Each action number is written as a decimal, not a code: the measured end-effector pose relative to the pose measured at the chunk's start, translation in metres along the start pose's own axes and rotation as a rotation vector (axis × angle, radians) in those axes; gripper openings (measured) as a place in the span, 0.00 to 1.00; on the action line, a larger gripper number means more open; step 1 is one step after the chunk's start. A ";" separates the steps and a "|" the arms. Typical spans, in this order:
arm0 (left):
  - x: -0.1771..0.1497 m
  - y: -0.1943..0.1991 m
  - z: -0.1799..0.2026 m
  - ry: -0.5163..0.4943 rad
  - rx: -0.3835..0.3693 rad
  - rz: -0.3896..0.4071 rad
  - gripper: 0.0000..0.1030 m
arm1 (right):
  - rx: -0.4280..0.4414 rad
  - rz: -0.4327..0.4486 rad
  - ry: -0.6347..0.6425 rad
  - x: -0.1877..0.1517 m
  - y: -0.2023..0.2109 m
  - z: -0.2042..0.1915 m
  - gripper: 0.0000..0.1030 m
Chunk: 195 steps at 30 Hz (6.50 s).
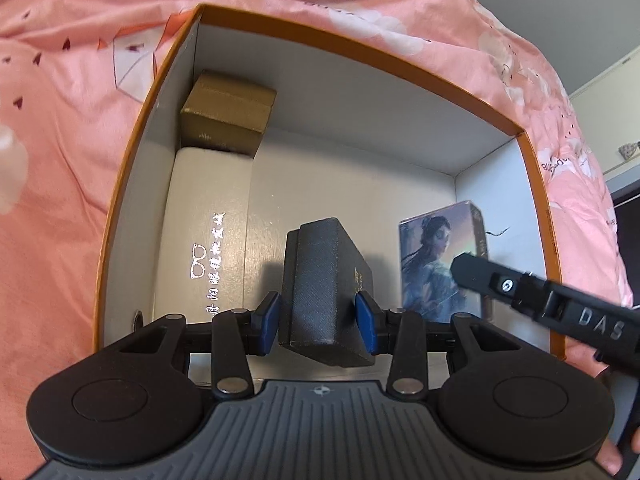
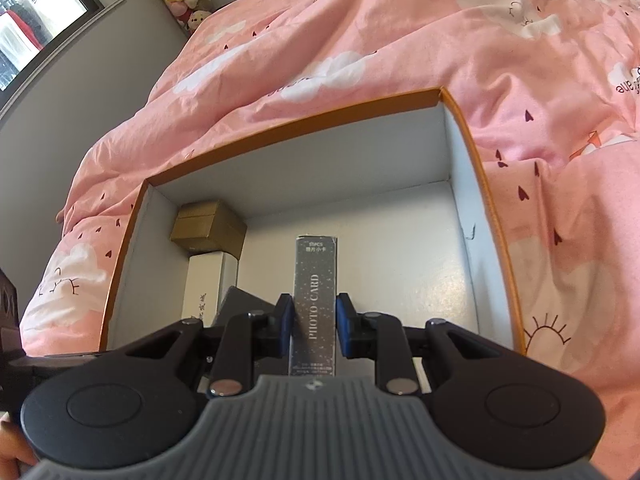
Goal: Organize objects
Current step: 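Carry the grey box with the left gripper into the box while the right carries the photo card pack, then lower the grey box into the box and open the left gripper, then lower the photo card pack beside the grey box and open the right gripper, then reach the left gripper to the pink backpack while the right reaches the pink wallet, then grasp the pink backpack with the left gripper while the right grasps the pink wallet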
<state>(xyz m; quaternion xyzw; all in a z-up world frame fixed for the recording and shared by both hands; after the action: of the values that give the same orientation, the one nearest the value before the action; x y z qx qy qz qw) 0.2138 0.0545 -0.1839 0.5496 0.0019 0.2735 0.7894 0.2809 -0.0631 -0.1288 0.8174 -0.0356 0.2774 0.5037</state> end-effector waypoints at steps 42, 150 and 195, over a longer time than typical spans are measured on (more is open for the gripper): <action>0.008 0.008 -0.006 -0.151 0.108 0.028 0.26 | 0.032 -0.156 0.002 -0.018 -0.051 -0.007 0.24; -0.118 0.090 -0.023 -0.182 0.020 -0.062 0.18 | 0.089 -0.124 0.419 -0.160 0.068 -0.058 0.29; -0.139 0.110 -0.028 -0.720 0.199 -0.116 0.49 | 0.194 -0.249 0.599 -0.175 0.036 -0.093 0.11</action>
<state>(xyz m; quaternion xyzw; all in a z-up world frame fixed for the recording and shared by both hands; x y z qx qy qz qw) 0.0393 0.0456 -0.1410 0.6835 -0.2178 0.0162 0.6965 0.0823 -0.0414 -0.1544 0.7417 0.2406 0.4436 0.4418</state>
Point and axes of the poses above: each gripper's, at about its wrist camera, not at the fingertips, and y roughly against the way its jaws point, z to its right, x to its top, the point moved 10 cm from there along -y, roughly the way its jaws point, and after that the axes turned 1 degree about z, right-handed, at the moved point
